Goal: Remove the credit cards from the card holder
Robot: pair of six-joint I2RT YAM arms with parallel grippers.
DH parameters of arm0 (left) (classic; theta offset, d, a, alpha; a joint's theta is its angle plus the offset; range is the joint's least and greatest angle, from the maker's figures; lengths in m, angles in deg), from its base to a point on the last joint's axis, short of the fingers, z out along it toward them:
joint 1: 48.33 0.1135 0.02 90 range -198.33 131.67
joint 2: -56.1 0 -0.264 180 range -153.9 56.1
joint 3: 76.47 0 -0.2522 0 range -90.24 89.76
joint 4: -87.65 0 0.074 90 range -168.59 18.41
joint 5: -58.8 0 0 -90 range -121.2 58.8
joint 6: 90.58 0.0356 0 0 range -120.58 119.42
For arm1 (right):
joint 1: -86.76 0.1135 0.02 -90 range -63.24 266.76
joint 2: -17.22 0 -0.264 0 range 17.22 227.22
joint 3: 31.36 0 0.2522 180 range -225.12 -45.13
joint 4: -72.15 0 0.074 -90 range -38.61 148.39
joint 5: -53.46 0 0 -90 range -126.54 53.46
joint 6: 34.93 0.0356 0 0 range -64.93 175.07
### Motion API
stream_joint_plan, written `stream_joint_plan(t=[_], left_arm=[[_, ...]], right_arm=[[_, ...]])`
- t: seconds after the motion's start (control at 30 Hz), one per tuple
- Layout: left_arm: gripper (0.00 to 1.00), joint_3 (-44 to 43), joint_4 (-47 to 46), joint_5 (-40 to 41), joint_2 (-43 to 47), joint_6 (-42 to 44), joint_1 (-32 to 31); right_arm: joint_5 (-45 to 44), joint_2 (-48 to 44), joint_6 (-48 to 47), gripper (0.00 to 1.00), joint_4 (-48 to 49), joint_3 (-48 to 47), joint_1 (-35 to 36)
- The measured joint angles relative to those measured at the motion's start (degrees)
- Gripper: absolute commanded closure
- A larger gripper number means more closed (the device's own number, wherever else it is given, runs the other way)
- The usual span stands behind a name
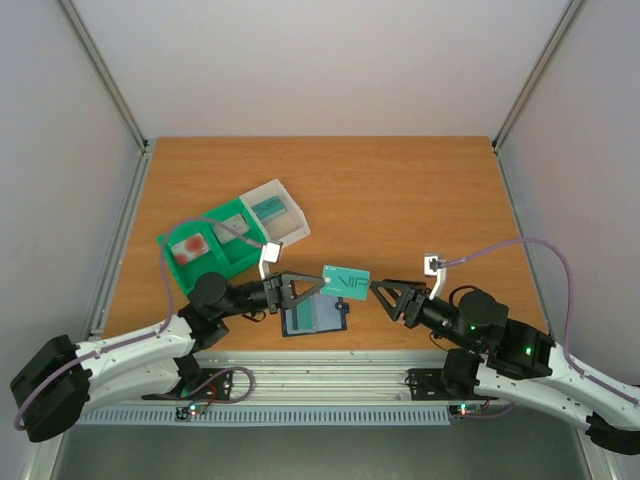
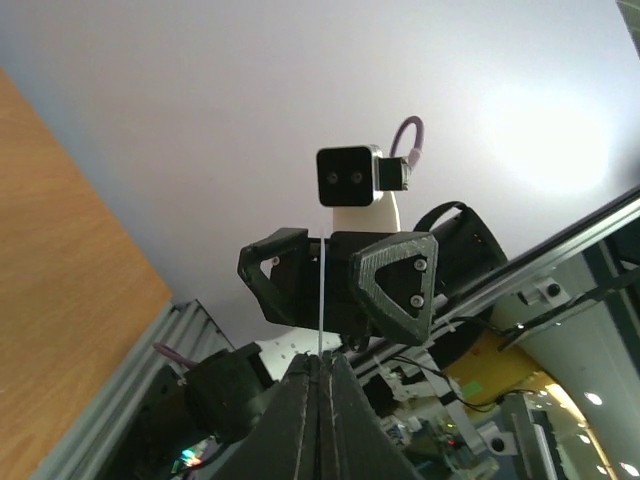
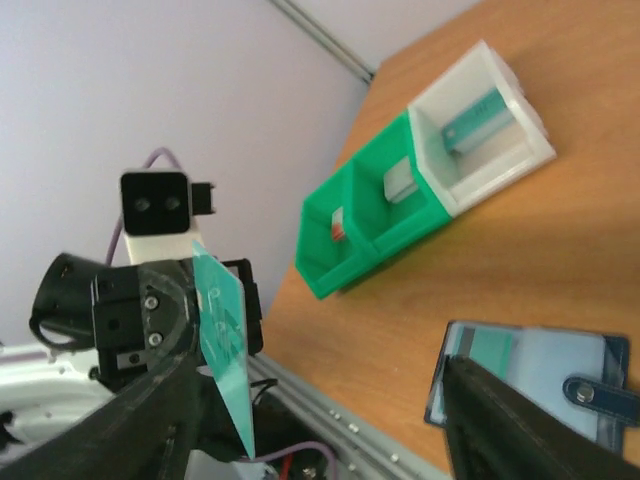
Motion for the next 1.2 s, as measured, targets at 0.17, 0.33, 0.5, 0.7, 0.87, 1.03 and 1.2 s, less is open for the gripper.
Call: stream_joint_plan(t=[0.17,0.33,0.5,0.7,0.87,1.03,1.2], left_arm=[[1.0,-0.1,10.9,4.9,5.5,5.7,0.0],[1.0,-4.5,28.2,14.0,9.8,12.7,0.1],[1.0,-10.0,40.3,23.6,12.2,18.6,1.5],[0.99,-17.2,53.6,33.3,10.9,23.3,6.6],[1.0,-21.1,59.5,36.1,5.3,24.3,13.2],[1.0,-26.4,63.5,36.2,-3.9,23.2,20.0],[0.99,-32.5,66.0,37.8,-13.7,20.1,22.9]], right_arm=[[-1.8,0.5,-0.4,0.08,-4.7,-0.9,0.0],[-3.3,2.7,-1.4,0.01,-9.1,-2.6,0.0],[-4.0,8.0,-2.1,0.02,-13.7,-4.9,0.0],[-4.4,13.7,-4.1,0.02,-17.7,-8.0,0.0],[-4.2,17.8,-4.7,0.02,-19.1,-9.3,0.0],[-3.8,21.5,-5.4,0.01,-20.5,-9.9,0.0],[-3.8,22.6,-6.1,0.01,-21.5,-11.1,0.0]])
